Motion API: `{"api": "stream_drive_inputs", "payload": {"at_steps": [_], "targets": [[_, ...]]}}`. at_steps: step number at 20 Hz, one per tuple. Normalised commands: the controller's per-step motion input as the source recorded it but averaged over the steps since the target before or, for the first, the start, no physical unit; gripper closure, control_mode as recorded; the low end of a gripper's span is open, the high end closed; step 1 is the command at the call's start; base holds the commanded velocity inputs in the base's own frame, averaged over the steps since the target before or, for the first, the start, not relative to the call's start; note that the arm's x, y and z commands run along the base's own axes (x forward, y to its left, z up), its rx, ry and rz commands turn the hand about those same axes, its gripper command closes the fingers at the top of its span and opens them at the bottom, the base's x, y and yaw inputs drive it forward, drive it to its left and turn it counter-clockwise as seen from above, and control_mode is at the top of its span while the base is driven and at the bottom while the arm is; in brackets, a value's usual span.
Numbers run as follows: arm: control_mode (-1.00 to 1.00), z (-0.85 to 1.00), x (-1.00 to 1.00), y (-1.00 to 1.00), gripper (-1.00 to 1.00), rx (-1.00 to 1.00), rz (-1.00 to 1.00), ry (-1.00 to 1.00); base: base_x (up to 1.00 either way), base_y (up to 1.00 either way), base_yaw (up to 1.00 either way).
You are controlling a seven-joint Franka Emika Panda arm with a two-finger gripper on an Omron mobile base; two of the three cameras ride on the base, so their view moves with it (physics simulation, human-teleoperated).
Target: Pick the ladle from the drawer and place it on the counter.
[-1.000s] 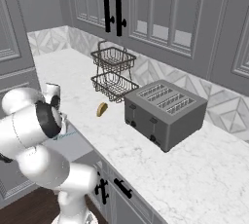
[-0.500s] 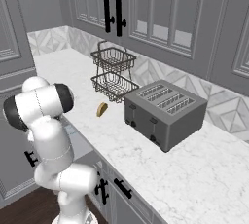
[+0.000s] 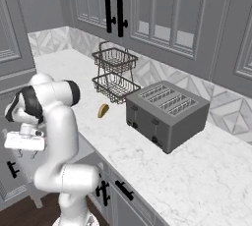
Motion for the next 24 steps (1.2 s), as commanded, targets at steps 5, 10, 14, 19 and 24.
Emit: {"api": "stream_drive_inputs", "payload": {"at_steps": [5,10,14,19,24], "targets": [[-1.00,-0.69,-1.00,0.97,-1.00,0.03,0.04,0.00,0.00,0.00,0.00],[-1.00,0.44,-0.22,-0.07,-1.00,0.00,0.00,-0.29,0.00,0.00,0.00],[-1.00,0.99,0.66,-0.78,-1.00,0.00,0.00,-0.32,0.00,0.00,0.00],[-1.00,0.12,0.87,-0.80,-1.00,0.00,0.06,-0.20,0.00,0.00,0.00],[-1.00,-0.75,0.82,-0.46,-1.00,0.00,0.10,-0.06,0.00,0.00,0.00]]}}
